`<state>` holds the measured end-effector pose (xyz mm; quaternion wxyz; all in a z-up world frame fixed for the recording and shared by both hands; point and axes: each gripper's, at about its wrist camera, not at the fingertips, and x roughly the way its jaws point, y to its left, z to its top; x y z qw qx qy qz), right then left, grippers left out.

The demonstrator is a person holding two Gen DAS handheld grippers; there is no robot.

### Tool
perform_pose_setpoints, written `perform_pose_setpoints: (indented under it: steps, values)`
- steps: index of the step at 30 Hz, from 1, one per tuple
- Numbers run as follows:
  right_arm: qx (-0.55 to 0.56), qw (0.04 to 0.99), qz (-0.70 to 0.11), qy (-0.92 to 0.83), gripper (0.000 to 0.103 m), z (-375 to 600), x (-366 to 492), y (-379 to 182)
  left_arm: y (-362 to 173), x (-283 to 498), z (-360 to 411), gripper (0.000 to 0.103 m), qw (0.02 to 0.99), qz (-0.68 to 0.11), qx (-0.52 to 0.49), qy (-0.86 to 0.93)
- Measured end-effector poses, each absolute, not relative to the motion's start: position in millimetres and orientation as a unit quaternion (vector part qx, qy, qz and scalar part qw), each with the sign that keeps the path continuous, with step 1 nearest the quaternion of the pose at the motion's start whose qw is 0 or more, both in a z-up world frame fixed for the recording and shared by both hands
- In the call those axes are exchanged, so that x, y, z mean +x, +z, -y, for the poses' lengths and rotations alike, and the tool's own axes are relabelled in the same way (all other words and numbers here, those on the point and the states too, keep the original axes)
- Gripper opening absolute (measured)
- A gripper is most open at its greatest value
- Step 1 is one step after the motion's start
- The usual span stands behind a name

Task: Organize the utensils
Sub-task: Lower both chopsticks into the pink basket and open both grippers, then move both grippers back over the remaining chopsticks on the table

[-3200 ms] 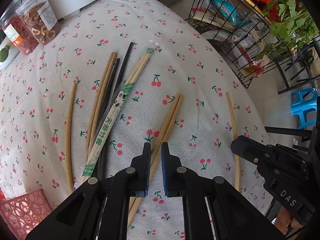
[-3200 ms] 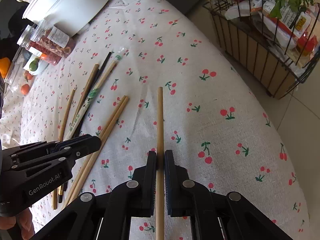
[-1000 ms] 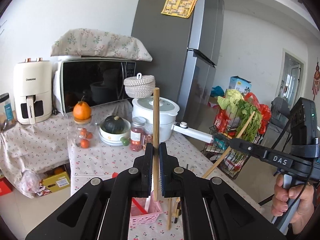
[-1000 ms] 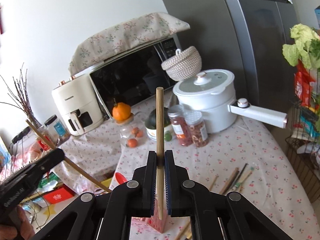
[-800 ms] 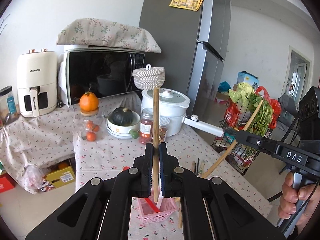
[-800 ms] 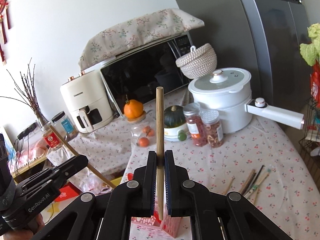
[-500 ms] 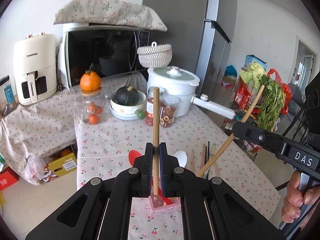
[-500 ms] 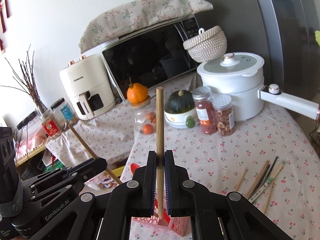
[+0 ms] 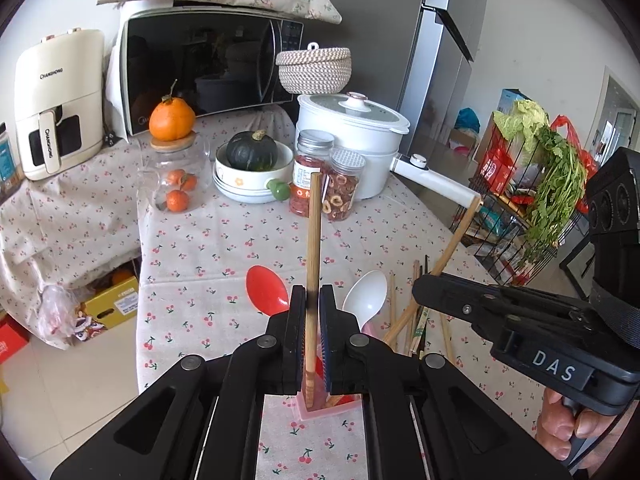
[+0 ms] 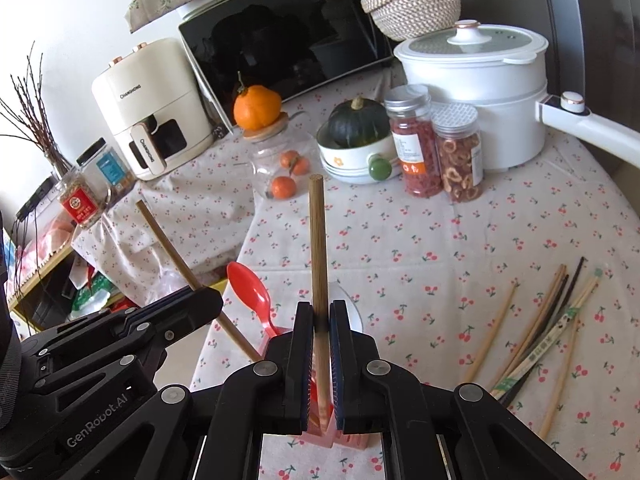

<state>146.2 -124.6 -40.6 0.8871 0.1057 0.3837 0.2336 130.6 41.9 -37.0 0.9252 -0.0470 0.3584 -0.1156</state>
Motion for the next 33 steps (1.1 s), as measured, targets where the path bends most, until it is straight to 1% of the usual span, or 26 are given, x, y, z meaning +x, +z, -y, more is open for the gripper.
perform_pose_setpoints:
  steps: [2,4,5,6,8,11,13,15,18,21,25,27,33]
  values:
    - [0.115,0.886,-0.382,0.234,0.012,126.8,147.8,-42.3,-36.0,129.9,-40.1,0.008,0.925,-0.358,-0.046,-0.117]
    - [0.124,0.884,-0.383,0.237,0.014,130.1,149.0,-42.2,-34.8,128.8,-38.4,0.012,0.925,-0.358,-0.044,-0.116]
    - [0.129,0.884,-0.382,0.239,0.018,132.5,148.7,-41.3,-34.6,128.6,-38.1,0.022,0.925,-0.36,-0.046,-0.116]
    - [0.132,0.884,-0.379,0.24,0.024,135.1,148.0,-39.7,-34.5,128.2,-38.3,0.037,0.924,-0.362,-0.049,-0.116]
    - [0.134,0.886,-0.373,0.241,0.03,140.0,145.3,-34.9,-33.5,126.1,-39.0,0.048,0.924,-0.36,-0.056,-0.114]
    - [0.13,0.89,-0.367,0.236,0.033,150.9,140.4,-26.7,-30.8,123.6,-39.9,0.054,0.922,-0.365,-0.065,-0.112]
    - [0.125,0.894,-0.363,0.23,0.039,161.3,135.4,-21.6,-28.0,120.3,-39.0,0.061,0.921,-0.368,-0.069,-0.108]
    - [0.119,0.899,-0.36,0.218,0.052,175.5,130.0,-18.1,-24.9,116.2,-36.7,0.071,0.921,-0.37,-0.069,-0.105]
    - [0.106,0.905,-0.363,0.194,0.062,199.7,122.6,-17.6,-22.6,110.7,-28.8,0.08,0.916,-0.382,-0.065,-0.106]
    - [0.094,0.909,-0.372,0.164,0.067,224.7,115.1,-19.9,-24.1,105.3,-15.6,0.083,0.909,-0.4,-0.058,-0.105]
    - [0.084,0.91,-0.386,0.126,0.074,257.2,103.2,-23.5,-26.1,96.7,7.5,0.083,0.899,-0.423,-0.042,-0.102]
    - [0.081,0.909,-0.394,0.107,0.079,272.9,98.1,-24.9,-26.8,92.1,22.4,0.084,0.895,-0.432,-0.031,-0.106]
    - [0.106,0.89,-0.441,0.043,0.081,317.9,90.2,-37.4,-35.4,85.1,71.9,0.084,0.876,-0.463,-0.01,-0.134]
